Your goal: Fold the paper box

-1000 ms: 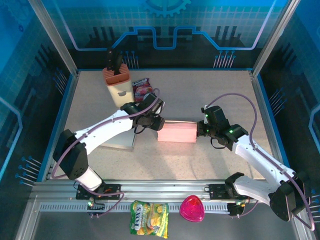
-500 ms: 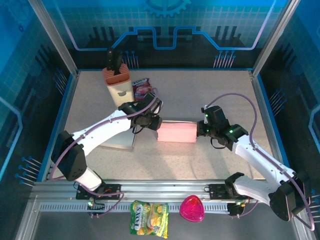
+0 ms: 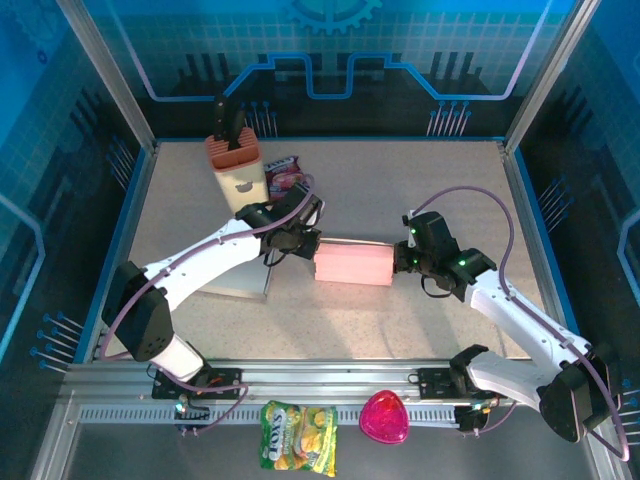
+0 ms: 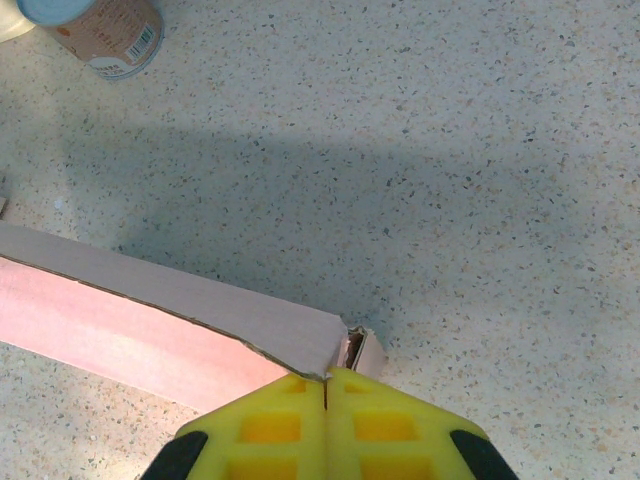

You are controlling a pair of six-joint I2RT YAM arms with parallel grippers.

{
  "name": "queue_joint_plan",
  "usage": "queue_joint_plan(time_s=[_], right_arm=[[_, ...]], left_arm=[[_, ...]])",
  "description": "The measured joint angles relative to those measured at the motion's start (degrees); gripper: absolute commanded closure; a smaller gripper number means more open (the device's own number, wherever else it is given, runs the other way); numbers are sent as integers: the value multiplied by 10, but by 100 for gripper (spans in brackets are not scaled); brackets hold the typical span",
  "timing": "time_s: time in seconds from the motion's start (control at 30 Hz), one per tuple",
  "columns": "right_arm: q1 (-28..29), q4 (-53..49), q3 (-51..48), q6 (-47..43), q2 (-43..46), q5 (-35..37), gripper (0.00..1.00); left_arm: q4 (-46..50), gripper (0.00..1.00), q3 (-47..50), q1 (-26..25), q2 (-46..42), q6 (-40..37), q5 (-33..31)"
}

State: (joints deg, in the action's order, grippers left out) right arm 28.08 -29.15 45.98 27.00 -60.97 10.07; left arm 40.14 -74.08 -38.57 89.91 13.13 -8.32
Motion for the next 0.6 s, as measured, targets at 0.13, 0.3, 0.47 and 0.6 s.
queue_joint_plan(time_s=[0.13,0.3,0.47,0.6], right_arm=[[0,0,0,0,0,0,100],[0,0,0,0,0,0,100],[0,0,0,0,-1,0,100],[0,0,0,0,-2,0,100]], left_arm=[[0,95,0,0,0,0,7],[1,98,-1,0,0,1,18],[16,100,-13,0,1,5,34],[29,76,-25,1,1,7,37]])
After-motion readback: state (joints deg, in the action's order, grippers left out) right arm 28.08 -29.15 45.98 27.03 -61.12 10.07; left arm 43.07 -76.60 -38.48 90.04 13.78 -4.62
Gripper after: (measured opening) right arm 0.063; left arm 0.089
